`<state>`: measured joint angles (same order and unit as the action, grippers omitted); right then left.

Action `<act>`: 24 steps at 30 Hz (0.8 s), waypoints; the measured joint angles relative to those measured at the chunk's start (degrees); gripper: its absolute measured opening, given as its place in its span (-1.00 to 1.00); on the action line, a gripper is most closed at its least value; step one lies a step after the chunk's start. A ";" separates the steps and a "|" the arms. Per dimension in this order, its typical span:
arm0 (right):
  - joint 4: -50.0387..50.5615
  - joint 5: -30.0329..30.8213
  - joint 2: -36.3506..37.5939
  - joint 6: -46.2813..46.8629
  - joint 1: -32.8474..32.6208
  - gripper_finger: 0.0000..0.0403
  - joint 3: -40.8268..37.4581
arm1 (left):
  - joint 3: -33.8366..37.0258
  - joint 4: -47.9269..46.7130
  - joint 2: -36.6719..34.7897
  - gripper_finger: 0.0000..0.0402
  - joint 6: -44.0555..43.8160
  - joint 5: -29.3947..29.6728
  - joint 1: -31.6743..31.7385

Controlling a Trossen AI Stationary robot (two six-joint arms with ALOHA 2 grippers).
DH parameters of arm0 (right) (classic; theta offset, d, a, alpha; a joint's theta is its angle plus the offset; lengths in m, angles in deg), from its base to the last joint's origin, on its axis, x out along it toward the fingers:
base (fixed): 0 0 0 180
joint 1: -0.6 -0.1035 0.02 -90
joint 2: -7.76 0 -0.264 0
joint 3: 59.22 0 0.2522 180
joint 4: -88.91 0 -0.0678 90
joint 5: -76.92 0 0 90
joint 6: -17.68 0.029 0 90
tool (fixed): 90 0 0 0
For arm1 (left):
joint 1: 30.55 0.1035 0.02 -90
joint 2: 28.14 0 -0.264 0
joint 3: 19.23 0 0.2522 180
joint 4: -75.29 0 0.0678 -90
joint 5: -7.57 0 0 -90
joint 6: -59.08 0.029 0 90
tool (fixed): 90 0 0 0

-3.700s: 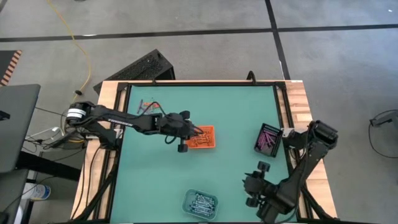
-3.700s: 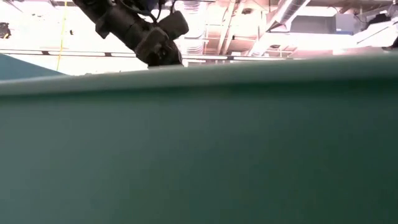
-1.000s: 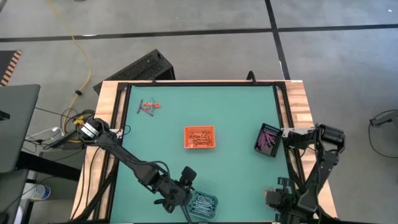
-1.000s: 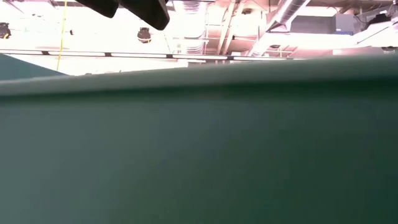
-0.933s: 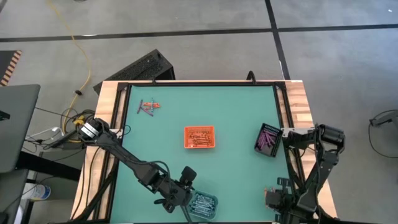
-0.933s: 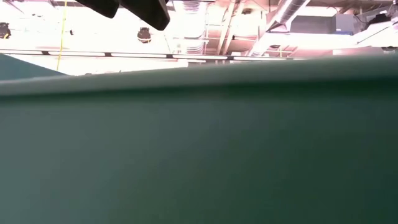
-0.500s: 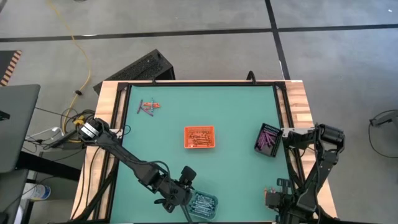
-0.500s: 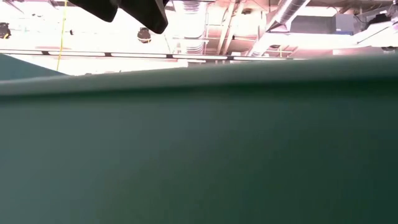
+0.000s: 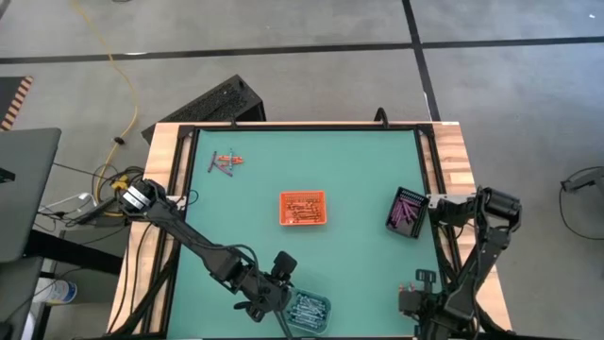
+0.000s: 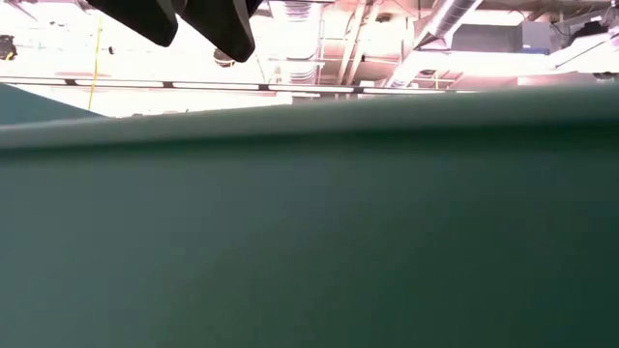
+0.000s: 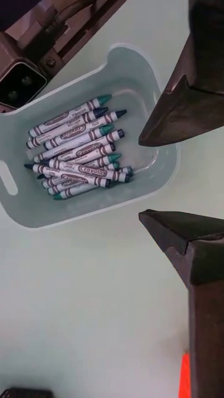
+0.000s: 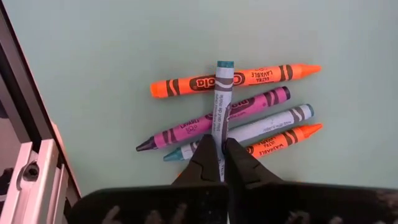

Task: Sort crayons
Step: Put the blue crayon into the blue bin

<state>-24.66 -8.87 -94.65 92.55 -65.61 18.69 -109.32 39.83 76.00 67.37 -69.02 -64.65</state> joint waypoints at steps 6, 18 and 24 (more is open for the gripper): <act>1.90 0.20 -0.04 -1.86 1.30 -1.00 2.54 | 0.00 -0.39 0.00 -0.16 -0.51 0.04 -0.09; 3.42 13.38 -0.04 -11.26 5.82 -1.00 10.31 | 0.03 -6.57 0.00 -0.16 -5.08 0.96 -2.48; -7.80 22.01 -0.04 -25.49 11.12 -1.00 11.64 | 0.04 -10.50 -0.02 -0.16 -9.36 2.95 -5.28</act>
<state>-32.46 13.15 -94.69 67.06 -54.49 30.33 -109.28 29.34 75.98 58.01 -66.07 -69.93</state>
